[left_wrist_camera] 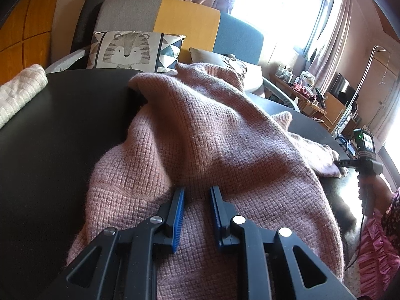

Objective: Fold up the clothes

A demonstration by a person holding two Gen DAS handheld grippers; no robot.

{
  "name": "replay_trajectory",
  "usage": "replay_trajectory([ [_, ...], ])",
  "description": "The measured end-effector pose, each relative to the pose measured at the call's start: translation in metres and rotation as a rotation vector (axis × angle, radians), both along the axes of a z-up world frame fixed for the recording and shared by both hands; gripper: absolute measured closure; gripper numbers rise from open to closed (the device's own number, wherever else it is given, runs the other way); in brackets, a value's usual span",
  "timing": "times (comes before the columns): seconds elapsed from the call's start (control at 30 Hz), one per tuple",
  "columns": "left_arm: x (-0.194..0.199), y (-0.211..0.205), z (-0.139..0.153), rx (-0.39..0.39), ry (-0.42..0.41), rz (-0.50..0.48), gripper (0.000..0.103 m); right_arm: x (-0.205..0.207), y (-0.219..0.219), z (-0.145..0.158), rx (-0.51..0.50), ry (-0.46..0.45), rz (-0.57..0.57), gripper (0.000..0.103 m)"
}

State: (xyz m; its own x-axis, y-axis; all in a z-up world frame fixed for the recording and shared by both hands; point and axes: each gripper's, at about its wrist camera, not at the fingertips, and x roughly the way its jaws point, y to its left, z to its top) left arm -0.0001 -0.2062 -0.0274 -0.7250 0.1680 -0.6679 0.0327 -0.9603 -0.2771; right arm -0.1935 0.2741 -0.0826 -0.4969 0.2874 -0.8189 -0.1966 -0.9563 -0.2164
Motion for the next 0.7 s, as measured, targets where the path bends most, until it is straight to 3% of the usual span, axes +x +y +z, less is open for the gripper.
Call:
replay_trajectory([
  [0.2,0.006,0.008,0.001,-0.032,0.002,0.024,0.083,-0.012,0.007,0.013,-0.062,0.001,-0.051,0.085],
  [0.3,0.006,0.008,0.003,-0.032,-0.002,0.022,0.083,0.018,-0.023,0.051,-0.097,0.145,-0.043,0.085],
  [0.37,0.005,0.003,0.005,-0.005,-0.017,0.024,0.083,0.044,-0.059,0.078,-0.164,0.242,0.032,0.078],
  [0.4,0.006,0.001,0.008,0.007,-0.019,0.03,0.083,0.054,-0.079,0.086,-0.195,0.259,0.081,0.064],
  [0.47,0.008,-0.004,0.013,0.033,-0.022,0.042,0.083,0.074,-0.13,0.096,-0.29,0.264,0.219,0.049],
  [0.57,0.013,-0.016,0.024,0.029,-0.004,0.078,0.083,0.092,-0.204,0.093,-0.442,0.189,0.421,0.049],
  [0.7,0.023,-0.04,0.041,0.003,0.034,0.146,0.083,0.108,-0.291,0.078,-0.51,0.093,0.613,0.049],
])
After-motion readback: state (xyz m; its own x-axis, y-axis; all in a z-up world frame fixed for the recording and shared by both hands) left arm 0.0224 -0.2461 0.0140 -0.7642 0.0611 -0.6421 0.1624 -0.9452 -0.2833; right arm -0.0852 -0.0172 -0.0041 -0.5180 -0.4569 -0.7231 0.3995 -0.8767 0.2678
